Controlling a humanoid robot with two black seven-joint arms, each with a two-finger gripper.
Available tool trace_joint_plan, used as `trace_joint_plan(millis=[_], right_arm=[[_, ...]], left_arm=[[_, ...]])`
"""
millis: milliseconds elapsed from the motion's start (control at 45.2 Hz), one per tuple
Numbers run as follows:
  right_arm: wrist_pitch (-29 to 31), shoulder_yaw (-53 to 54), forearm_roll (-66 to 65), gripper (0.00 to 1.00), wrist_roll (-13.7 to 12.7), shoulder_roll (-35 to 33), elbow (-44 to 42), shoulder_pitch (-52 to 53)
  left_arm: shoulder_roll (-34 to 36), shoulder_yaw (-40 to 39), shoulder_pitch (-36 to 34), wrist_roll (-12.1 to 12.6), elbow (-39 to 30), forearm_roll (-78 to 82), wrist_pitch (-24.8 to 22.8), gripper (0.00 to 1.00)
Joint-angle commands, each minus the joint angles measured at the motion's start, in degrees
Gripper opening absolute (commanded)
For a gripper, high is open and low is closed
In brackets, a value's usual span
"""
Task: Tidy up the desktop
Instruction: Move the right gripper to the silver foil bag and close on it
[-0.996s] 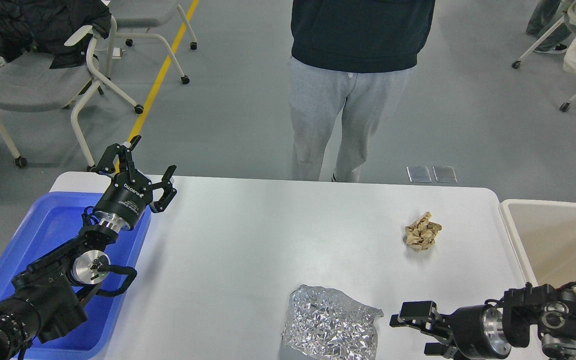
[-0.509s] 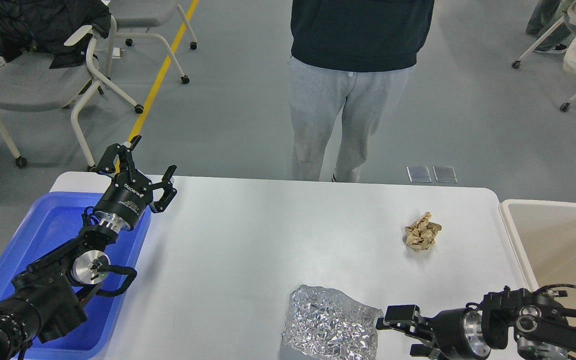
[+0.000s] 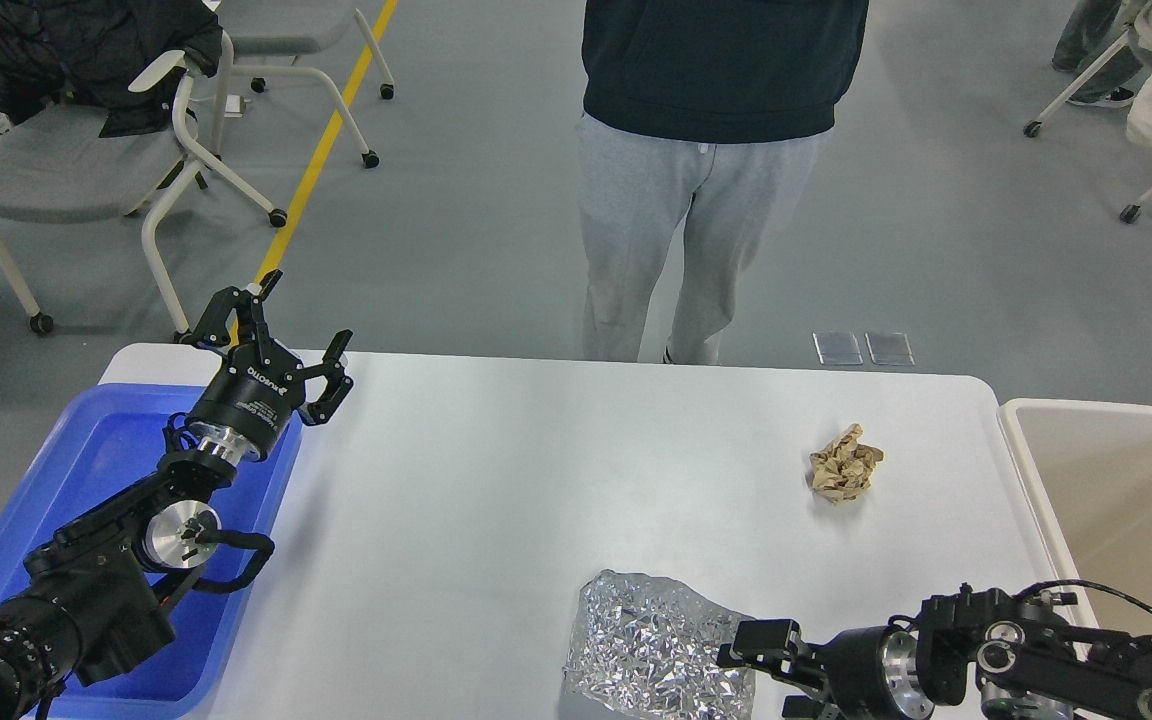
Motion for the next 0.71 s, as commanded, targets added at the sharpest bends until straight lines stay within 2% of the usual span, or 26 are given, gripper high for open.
trace_joint_plan(millis=[0, 177, 288, 443, 686], right_arm=[[-0.11, -0.07, -0.22, 0.99, 0.4, 2.4, -1.99, -0.09], [-0.19, -0.24, -1.09, 0.97, 0.93, 2.84, -2.61, -0.09], [-0.19, -0.42, -2.33, 0.91, 2.33, 3.1, -3.22, -0.09], [-0.19, -0.68, -2.77, 0.86, 2.86, 3.37, -3.66, -0.18], [-0.46, -1.39, -3.82, 0.63, 3.48, 3.19, -3.92, -0.18]], left_arm=[[0.01, -0.01, 0.0, 0.0, 0.0, 0.02, -0.01, 1.0], [0.01, -0.01, 0.0, 0.0, 0.0, 0.02, -0.01, 1.0], [0.01, -0.01, 0.0, 0.0, 0.0, 0.02, -0.01, 1.0], [0.0, -0.01, 0.0, 0.0, 0.0, 0.02, -0.01, 1.0], [0.01, -0.01, 0.0, 0.0, 0.0, -0.07, -0.01, 1.0]])
